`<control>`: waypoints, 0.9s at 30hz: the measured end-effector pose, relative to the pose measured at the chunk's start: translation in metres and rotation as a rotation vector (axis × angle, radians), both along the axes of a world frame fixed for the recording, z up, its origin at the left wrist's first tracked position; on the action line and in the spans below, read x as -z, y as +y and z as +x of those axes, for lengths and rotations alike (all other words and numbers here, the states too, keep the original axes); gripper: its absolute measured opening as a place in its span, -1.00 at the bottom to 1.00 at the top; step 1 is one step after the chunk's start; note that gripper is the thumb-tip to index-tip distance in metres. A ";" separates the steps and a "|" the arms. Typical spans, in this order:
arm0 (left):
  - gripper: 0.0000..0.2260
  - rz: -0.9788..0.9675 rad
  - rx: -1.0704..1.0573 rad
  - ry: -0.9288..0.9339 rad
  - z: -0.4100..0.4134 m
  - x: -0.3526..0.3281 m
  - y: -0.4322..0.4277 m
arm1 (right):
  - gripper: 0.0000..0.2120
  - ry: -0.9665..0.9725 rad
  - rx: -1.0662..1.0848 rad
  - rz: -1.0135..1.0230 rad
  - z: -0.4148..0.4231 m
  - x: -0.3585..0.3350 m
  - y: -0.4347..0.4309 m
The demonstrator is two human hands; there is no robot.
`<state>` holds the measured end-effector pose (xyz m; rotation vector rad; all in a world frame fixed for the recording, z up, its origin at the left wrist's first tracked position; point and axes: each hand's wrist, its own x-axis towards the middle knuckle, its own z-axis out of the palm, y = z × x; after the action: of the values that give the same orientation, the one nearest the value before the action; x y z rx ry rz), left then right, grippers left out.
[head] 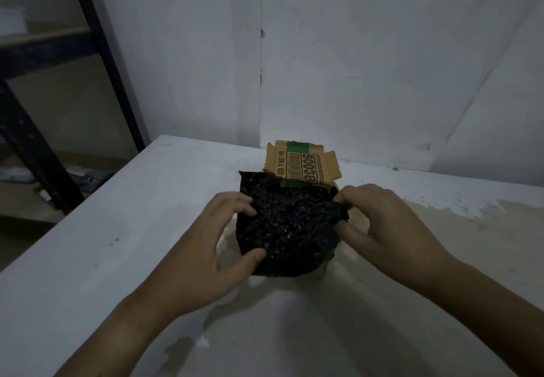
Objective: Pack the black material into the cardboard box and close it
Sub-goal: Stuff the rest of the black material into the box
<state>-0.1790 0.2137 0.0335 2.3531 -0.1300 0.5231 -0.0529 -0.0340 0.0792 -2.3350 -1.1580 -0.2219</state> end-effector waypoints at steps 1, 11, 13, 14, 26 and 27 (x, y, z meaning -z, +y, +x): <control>-0.58 0.015 0.006 0.003 -0.003 0.001 -0.002 | -0.93 0.022 0.025 0.022 0.000 0.001 0.003; -0.87 0.078 -0.079 -0.096 0.037 -0.006 0.000 | -0.83 0.256 0.127 0.117 0.010 0.003 0.025; -0.89 -0.018 -0.128 -0.095 0.047 -0.010 0.000 | -0.90 0.270 0.086 0.072 0.007 -0.003 0.015; -0.90 -0.058 -0.147 -0.091 0.052 -0.010 -0.001 | -0.88 0.258 0.070 0.011 0.004 -0.004 0.010; -0.94 -0.114 -0.178 -0.037 0.061 -0.005 -0.007 | -0.55 -0.054 0.026 -0.234 0.004 0.014 0.009; -0.96 -0.111 -0.159 -0.034 0.060 -0.005 -0.007 | -0.53 -0.029 0.028 -0.200 0.004 0.015 0.008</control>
<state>-0.1190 0.2064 0.0389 2.2576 0.0695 0.6304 -0.0488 -0.0264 0.0646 -2.5308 -1.2113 -0.1559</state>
